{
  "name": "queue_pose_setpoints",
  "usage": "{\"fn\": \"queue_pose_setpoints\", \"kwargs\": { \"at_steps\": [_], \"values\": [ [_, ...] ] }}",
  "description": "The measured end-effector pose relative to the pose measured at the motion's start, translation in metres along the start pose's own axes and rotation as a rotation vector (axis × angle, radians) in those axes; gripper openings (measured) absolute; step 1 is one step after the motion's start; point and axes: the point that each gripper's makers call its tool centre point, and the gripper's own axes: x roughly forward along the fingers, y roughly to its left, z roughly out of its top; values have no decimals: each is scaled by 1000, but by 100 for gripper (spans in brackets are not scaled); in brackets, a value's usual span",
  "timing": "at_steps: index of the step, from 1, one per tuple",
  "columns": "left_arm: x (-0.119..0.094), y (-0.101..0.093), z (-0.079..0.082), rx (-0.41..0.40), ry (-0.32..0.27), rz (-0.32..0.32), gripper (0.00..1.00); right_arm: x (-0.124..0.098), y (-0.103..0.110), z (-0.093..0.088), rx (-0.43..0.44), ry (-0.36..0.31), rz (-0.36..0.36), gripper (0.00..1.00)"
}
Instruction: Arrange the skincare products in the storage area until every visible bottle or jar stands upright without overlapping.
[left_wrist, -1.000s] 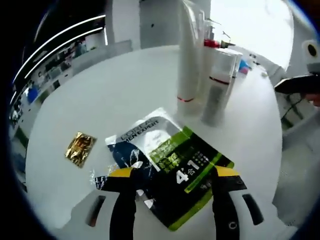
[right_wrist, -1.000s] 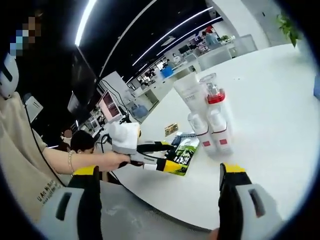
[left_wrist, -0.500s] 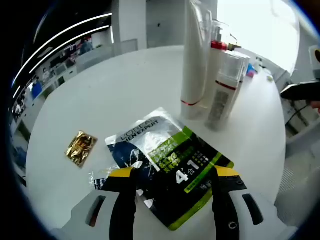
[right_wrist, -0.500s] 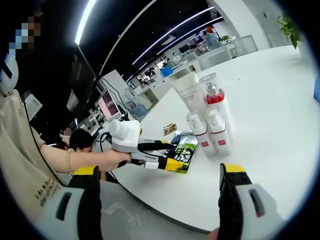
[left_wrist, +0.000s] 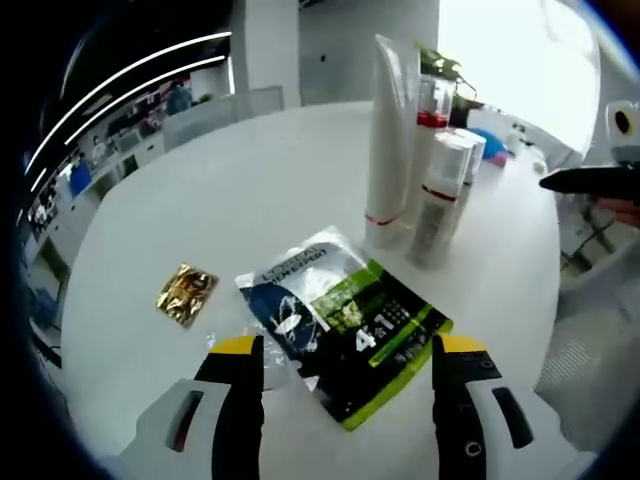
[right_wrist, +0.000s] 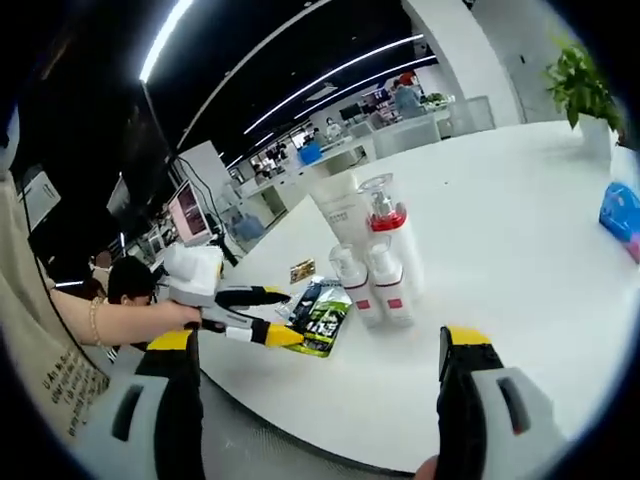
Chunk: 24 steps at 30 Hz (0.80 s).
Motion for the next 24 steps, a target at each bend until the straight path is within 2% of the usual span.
{"fn": "queue_pose_setpoints", "kwargs": {
  "at_steps": [3,9,16,21,24],
  "values": [
    [-14,6,-1,-25,-16,19,69,-1,-3,4,11,-17,-9,100],
    [-48,17,-6,-77,-60,57,75,-4,-4,3,-12,-7,-6,100],
    [-79,16,-10,-128,-114,81,85,-9,1,3,-32,-8,6,100],
    [-99,12,-13,-168,-138,97,91,-12,3,4,-38,-16,13,100],
    [-106,8,-17,-177,-132,99,94,-13,3,4,-43,-25,10,100]
  ]
}}
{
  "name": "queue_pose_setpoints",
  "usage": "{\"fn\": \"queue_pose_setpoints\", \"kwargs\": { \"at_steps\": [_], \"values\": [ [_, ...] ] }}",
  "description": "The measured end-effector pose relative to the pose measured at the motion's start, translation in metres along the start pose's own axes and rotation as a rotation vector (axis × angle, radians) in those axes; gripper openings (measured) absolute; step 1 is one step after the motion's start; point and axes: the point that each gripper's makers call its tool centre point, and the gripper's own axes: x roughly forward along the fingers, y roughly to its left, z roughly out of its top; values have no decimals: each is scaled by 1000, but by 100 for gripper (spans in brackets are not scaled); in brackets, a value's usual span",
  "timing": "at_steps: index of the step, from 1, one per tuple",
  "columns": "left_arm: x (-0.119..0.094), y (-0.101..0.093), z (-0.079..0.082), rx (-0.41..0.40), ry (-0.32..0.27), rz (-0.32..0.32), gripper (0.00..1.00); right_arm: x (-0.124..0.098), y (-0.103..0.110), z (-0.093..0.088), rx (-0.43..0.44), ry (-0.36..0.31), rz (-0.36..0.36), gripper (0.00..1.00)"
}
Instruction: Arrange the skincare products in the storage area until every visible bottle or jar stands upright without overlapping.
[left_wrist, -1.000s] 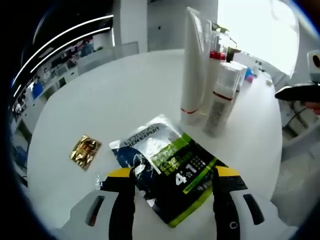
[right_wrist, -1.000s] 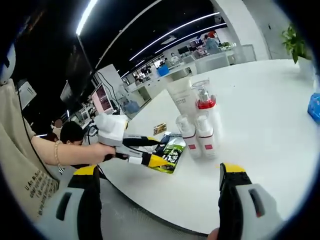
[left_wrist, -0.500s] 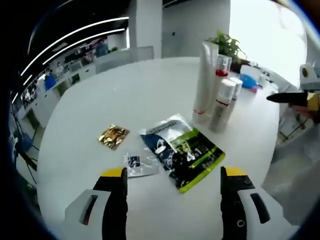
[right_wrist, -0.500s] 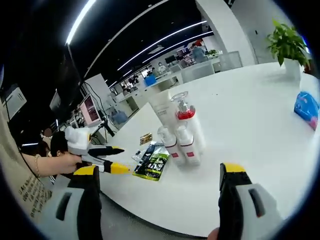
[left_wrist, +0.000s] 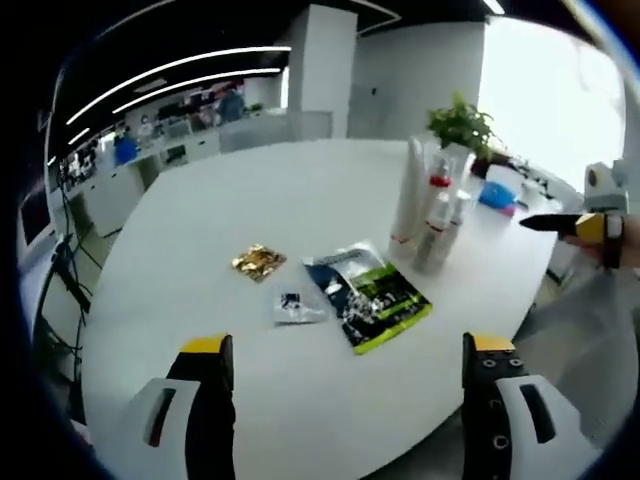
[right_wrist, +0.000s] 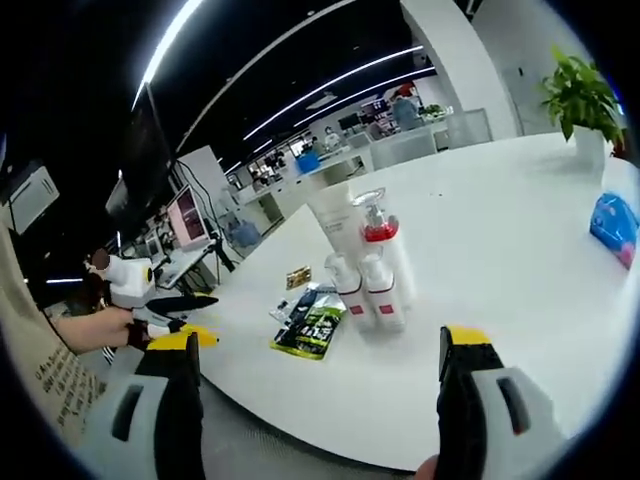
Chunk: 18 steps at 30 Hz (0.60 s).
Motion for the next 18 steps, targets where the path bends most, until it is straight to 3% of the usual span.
{"fn": "queue_pose_setpoints", "kwargs": {
  "at_steps": [3,8,15,18],
  "values": [
    [-8,2,-7,-28,24,10,97,0,0,-1,-16,2,-1,100],
    [-25,3,-9,-59,8,30,97,-3,3,0,-36,0,3,100],
    [-41,5,-3,-21,-8,67,97,-11,3,-2,-32,-16,-2,99],
    [-44,5,-7,-54,-2,62,97,-10,2,-2,-30,-32,-2,99]
  ]
}}
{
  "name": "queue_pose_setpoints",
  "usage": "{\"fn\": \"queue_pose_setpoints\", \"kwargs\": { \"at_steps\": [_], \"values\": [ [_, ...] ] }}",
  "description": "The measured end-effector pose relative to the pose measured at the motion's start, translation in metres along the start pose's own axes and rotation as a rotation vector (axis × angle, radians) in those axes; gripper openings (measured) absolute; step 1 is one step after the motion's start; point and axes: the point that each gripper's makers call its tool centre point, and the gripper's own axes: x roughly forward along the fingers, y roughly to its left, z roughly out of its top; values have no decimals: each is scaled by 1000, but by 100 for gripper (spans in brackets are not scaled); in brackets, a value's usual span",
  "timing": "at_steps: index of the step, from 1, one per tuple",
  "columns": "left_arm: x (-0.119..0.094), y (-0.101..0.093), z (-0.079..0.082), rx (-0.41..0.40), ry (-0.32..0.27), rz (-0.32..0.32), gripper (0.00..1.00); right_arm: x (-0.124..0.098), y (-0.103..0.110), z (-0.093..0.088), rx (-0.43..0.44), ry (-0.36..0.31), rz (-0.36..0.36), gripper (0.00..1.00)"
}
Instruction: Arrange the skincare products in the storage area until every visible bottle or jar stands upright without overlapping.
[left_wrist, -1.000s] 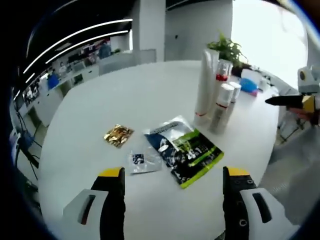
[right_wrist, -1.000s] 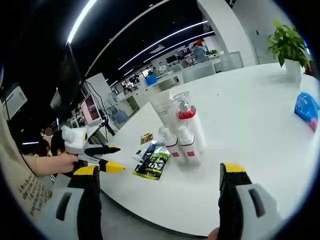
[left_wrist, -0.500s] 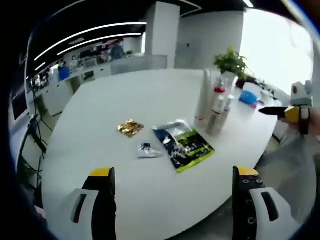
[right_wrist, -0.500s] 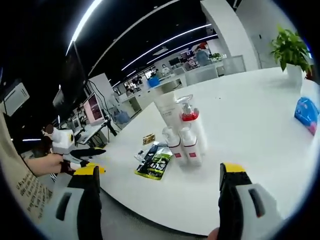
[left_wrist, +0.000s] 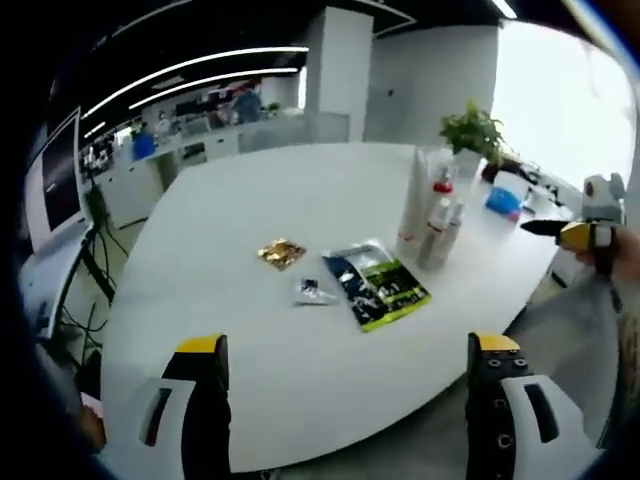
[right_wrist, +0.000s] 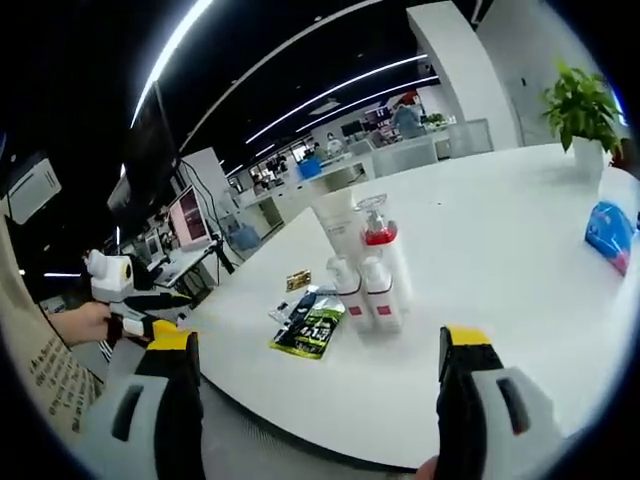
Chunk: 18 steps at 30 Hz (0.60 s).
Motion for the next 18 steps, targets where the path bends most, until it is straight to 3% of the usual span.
{"fn": "queue_pose_setpoints", "kwargs": {
  "at_steps": [5,18],
  "values": [
    [-1,0,3,7,-14,11,97,4,6,-3,-39,29,14,99],
    [-5,2,5,-30,-35,6,97,4,6,-2,-72,24,-1,100]
  ]
}}
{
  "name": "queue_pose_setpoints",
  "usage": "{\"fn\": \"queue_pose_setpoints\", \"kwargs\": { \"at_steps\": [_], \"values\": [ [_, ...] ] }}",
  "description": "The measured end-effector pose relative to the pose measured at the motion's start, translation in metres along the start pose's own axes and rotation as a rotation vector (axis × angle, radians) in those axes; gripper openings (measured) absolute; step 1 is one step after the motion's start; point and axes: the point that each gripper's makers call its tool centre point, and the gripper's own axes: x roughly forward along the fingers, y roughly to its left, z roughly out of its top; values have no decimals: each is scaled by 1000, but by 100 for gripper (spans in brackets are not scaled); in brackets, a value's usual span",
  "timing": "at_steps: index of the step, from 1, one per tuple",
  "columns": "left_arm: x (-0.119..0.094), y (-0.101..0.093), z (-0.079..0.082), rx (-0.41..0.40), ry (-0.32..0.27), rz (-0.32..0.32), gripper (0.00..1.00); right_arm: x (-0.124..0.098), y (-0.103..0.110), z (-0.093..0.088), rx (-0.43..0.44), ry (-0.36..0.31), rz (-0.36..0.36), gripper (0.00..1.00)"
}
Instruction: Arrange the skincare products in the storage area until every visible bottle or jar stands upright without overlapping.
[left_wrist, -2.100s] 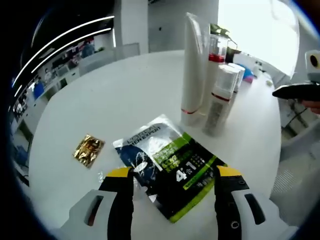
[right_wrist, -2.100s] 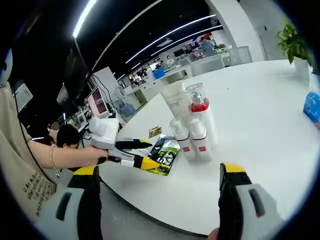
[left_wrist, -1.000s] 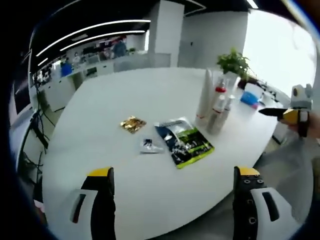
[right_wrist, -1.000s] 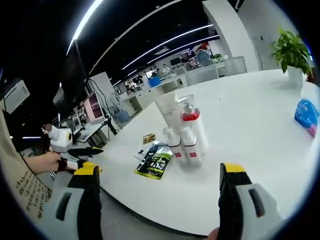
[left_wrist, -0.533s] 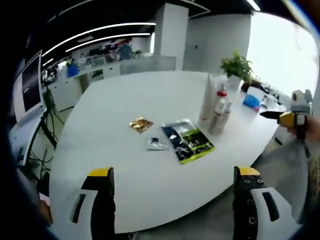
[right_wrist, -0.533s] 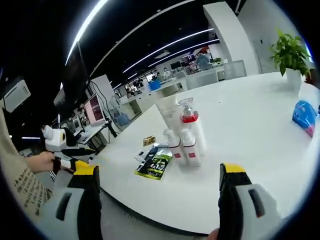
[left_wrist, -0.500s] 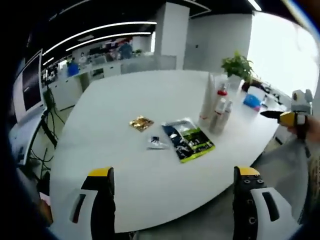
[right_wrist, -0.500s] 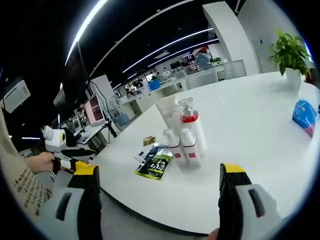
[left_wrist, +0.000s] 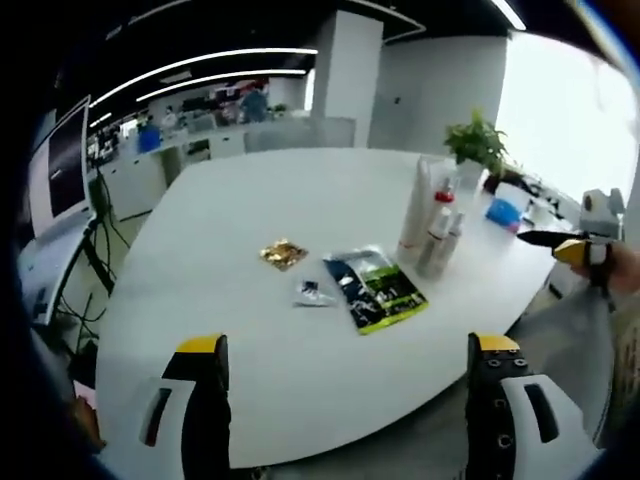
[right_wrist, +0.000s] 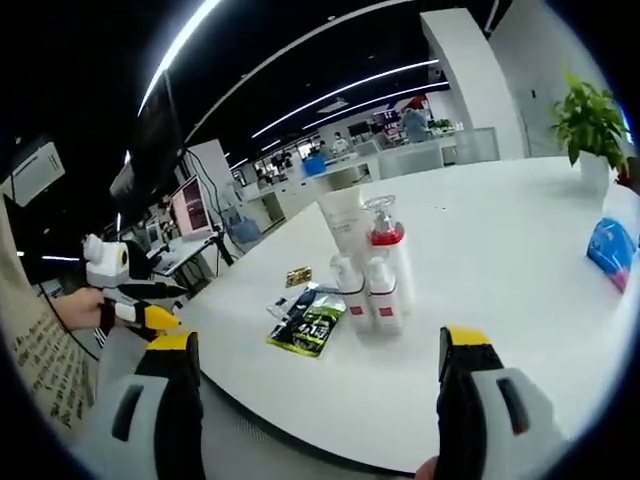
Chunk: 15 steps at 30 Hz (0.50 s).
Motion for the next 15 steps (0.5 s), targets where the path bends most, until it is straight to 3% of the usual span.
{"fn": "queue_pose_setpoints", "kwargs": {
  "at_steps": [15],
  "values": [
    [1,7,-5,11,26,30,96,-1,2,-1,-21,0,5,100]
  ]
}}
